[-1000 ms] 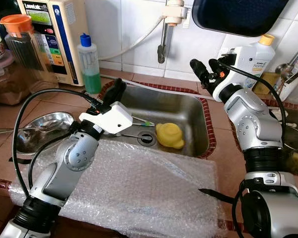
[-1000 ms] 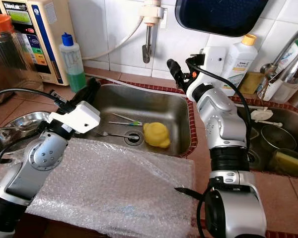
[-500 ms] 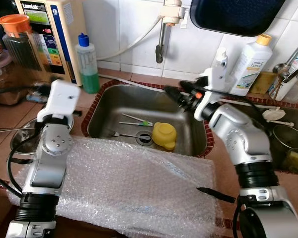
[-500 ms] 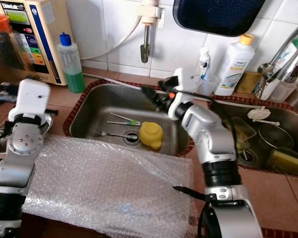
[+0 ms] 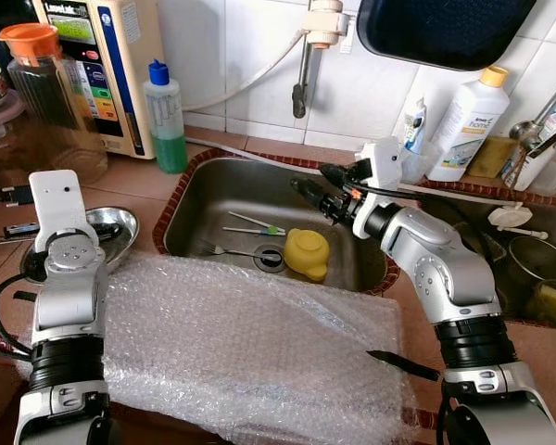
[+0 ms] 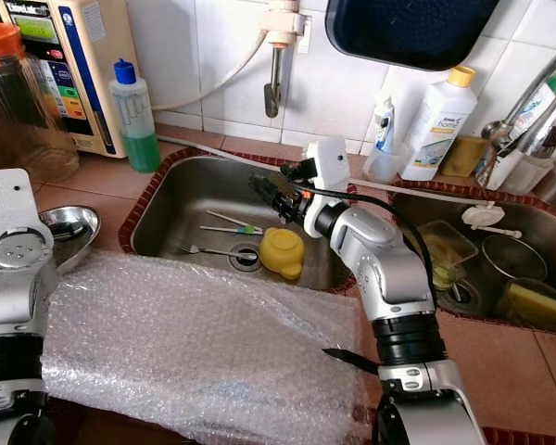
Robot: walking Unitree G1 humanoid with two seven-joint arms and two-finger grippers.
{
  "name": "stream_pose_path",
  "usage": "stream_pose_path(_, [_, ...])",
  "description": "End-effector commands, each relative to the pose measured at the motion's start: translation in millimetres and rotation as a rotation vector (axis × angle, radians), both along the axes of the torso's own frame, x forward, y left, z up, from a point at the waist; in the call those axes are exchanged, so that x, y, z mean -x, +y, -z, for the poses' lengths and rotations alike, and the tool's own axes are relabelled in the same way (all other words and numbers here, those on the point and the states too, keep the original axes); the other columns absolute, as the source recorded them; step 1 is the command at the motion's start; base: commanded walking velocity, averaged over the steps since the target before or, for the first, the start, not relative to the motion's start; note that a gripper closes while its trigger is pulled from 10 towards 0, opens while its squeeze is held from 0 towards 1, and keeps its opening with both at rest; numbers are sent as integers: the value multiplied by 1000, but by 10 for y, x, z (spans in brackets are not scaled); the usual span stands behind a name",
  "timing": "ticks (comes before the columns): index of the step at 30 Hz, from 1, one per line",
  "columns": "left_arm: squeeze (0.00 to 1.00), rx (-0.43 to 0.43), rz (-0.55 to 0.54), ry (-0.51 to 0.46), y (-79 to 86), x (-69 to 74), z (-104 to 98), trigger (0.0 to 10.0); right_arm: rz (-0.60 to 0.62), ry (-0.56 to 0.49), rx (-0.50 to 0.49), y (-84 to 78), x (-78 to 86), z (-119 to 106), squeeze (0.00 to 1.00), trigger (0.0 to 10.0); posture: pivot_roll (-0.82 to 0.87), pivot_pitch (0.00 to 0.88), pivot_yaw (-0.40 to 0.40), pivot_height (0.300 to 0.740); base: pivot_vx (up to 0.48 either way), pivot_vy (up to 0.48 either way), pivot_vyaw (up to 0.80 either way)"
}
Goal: Kitchen organization
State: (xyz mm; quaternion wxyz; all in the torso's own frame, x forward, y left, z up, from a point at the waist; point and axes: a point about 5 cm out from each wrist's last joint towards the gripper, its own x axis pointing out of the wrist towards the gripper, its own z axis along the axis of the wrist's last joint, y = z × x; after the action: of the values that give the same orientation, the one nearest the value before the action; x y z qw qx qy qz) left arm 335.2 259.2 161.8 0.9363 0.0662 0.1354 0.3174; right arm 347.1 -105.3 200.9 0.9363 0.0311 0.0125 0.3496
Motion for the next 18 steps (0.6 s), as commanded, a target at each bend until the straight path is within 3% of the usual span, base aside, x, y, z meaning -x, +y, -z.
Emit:
stream_pose_path(1, [0, 27, -36, 21, 15, -8, 36, 10000, -6, -22, 21, 0, 23, -24, 0, 10000, 157, 0, -58, 740, 0, 0, 0])
stream_pose_path(4, [0, 44, -70, 33, 34, -3, 38, 10000, -5, -30, 28, -3, 22, -28, 0, 10000, 158, 0, -59, 740, 0, 0, 0])
stream_pose_path(9, [0, 151, -168, 32, 50, 1, 44, 10000, -2, -33, 33, -15, 23, -27, 0, 10000, 155, 0, -60, 740, 0, 0, 0])
stream_pose_path(12, [0, 155, -183, 21, 53, 0, 26, 10000, -2, -32, 35, -16, 27, -22, 0, 10000, 154, 0, -60, 740, 0, 0, 0])
stream_pose_path(18, [0, 237, -248, -77, -44, 21, -51, 10000, -5, -33, 40, -17, 30, -12, 0, 10000, 155, 0, -61, 740, 0, 0, 0])
